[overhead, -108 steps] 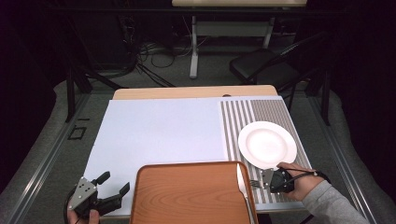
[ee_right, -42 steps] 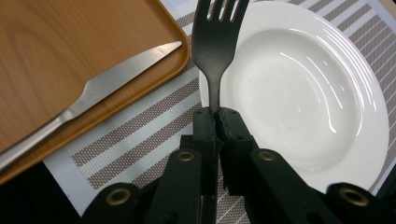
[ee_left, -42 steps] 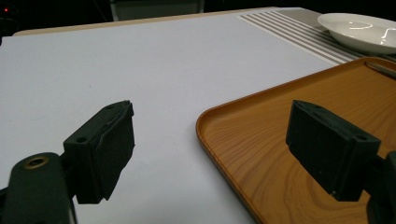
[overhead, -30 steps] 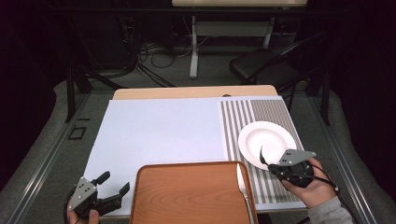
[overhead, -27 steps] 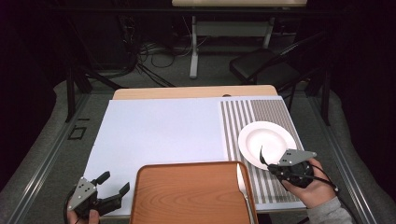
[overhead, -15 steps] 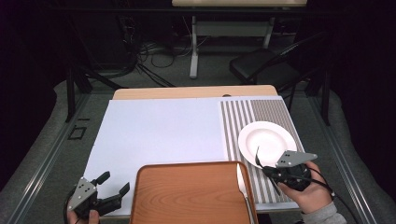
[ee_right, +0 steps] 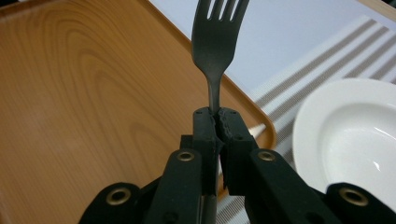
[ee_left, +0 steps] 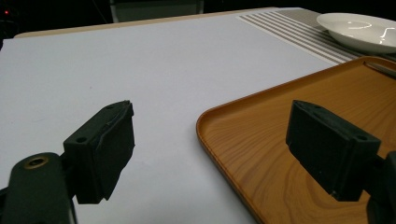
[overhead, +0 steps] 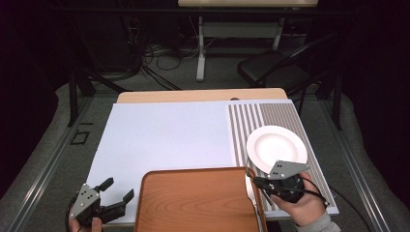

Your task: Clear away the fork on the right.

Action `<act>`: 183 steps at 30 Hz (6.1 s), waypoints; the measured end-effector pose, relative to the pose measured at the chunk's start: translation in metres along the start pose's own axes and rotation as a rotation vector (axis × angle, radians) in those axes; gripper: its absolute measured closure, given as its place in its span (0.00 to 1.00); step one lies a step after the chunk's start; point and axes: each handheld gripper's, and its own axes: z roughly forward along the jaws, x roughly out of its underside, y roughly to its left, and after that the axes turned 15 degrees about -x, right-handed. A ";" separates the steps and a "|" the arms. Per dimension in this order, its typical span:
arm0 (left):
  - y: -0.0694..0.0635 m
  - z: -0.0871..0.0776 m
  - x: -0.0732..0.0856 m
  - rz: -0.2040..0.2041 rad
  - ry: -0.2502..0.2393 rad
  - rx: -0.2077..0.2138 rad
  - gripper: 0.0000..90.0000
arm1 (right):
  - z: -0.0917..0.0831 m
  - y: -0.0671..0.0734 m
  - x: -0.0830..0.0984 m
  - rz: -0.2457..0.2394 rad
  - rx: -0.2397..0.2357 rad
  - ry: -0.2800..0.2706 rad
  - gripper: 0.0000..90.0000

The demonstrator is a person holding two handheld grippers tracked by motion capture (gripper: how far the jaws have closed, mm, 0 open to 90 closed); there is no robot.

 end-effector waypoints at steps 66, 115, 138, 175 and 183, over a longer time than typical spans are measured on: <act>0.000 0.001 0.001 0.001 0.010 0.006 0.17 | 0.085 0.007 0.020 0.274 -0.205 0.151 0.97; 0.001 0.000 0.000 0.004 0.009 0.008 0.17 | 0.111 0.010 0.015 0.081 -0.122 0.019 0.98; 0.001 0.000 0.000 0.004 0.009 0.005 0.17 | 0.123 0.025 0.015 0.022 -0.168 0.060 0.97; 0.001 0.000 0.001 -0.001 0.009 0.006 0.17 | 0.083 -0.015 0.040 0.157 -0.094 0.029 0.92; 0.002 0.000 0.001 -0.004 0.005 0.002 0.17 | 0.072 -0.016 0.036 0.083 -0.056 -0.036 0.75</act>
